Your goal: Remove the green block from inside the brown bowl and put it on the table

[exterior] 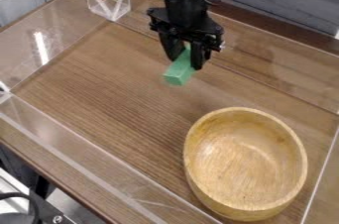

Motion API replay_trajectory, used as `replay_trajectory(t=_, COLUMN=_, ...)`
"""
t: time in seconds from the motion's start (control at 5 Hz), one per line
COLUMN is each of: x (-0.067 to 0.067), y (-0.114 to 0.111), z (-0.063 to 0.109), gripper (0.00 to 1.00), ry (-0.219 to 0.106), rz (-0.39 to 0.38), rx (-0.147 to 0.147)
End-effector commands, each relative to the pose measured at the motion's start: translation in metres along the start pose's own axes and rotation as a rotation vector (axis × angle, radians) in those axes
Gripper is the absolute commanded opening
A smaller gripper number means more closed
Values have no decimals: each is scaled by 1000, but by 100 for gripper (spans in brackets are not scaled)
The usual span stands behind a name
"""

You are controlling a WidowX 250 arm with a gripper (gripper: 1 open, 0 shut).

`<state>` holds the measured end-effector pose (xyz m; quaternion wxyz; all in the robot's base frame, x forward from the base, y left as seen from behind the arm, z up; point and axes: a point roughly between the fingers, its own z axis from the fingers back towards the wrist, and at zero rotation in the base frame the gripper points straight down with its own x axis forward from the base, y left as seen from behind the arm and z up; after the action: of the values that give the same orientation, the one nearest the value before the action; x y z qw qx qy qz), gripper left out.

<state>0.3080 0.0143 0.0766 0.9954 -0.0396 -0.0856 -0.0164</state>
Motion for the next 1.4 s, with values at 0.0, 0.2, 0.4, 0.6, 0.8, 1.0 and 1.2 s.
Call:
replay_trajectory(t=0.0, x=16, y=-4, z=10, gripper=0, ry=-70, rz=-75, rx=2)
replay_trajectory(t=0.2, x=20, y=-4, z=9, gripper=0, ry=-76, rz=-118, rx=0)
replay_trajectory(t=0.4, x=21, y=-4, z=7, gripper=0, ry=-79, rz=-157, rx=0)
replay_trajectory(t=0.6, x=23, y=-5, z=7, gripper=0, ry=-80, rz=-192, rx=1)
replay_trajectory(t=0.8, x=23, y=-7, z=8, gripper=0, ry=-81, rz=-219, rx=4)
replay_trajectory(t=1.0, x=21, y=-7, z=11, gripper=0, ry=-78, rz=-239, rx=10)
replay_trajectory(t=1.2, x=19, y=-8, z=14, gripper=0, ry=-77, rz=-253, rx=16)
